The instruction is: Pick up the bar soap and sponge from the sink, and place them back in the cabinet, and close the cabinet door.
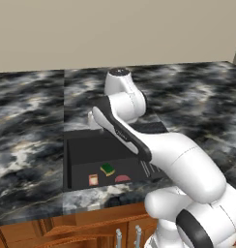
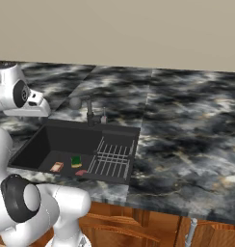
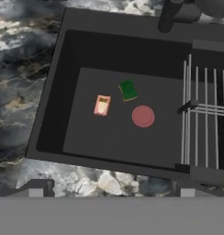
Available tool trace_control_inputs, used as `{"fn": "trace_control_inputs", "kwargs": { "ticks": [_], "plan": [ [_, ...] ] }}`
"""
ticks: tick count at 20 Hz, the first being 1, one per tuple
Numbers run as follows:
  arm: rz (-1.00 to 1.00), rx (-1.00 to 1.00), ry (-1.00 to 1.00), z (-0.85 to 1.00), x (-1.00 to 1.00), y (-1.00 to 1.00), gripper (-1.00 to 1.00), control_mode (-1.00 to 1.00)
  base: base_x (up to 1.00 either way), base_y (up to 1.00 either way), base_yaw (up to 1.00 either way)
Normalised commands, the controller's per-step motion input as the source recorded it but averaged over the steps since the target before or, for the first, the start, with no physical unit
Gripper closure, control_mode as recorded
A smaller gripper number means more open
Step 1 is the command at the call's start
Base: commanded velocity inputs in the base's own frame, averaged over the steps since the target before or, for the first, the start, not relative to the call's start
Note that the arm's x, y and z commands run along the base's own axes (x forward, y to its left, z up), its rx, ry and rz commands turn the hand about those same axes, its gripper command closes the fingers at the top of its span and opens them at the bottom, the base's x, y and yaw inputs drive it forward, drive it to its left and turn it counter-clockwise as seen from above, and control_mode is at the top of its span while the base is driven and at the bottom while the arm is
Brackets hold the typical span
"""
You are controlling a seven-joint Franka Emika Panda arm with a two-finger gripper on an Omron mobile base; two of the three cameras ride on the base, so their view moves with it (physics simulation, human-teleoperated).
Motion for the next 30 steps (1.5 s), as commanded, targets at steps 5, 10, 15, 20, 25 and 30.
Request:
{"fn": "trace_control_inputs", "kwargs": {
  "ticks": [5,10,15,20,25,30],
  "plan": [
    [0.07,0.00,0.02,-0.29,0.06,0.00,-1.00,-1.00,0.00,0.00,0.00],
    [0.09,0.00,0.01,-0.30,0.11,0.00,-1.00,-1.00,0.00,0.00,0.00],
    [0.10,0.00,0.00,-0.33,0.17,0.00,-1.00,-1.00,0.00,0.00,0.00],
    [0.10,0.00,0.00,-0.34,0.24,0.00,-1.00,-1.00,0.00,0.00,0.00],
    [0.09,-0.01,0.00,-0.38,0.23,0.00,-1.00,-1.00,0.00,0.00,0.00],
    [0.09,-0.01,0.00,-0.36,0.13,0.00,-1.00,-1.00,0.00,0.00,0.00]
  ]
}}
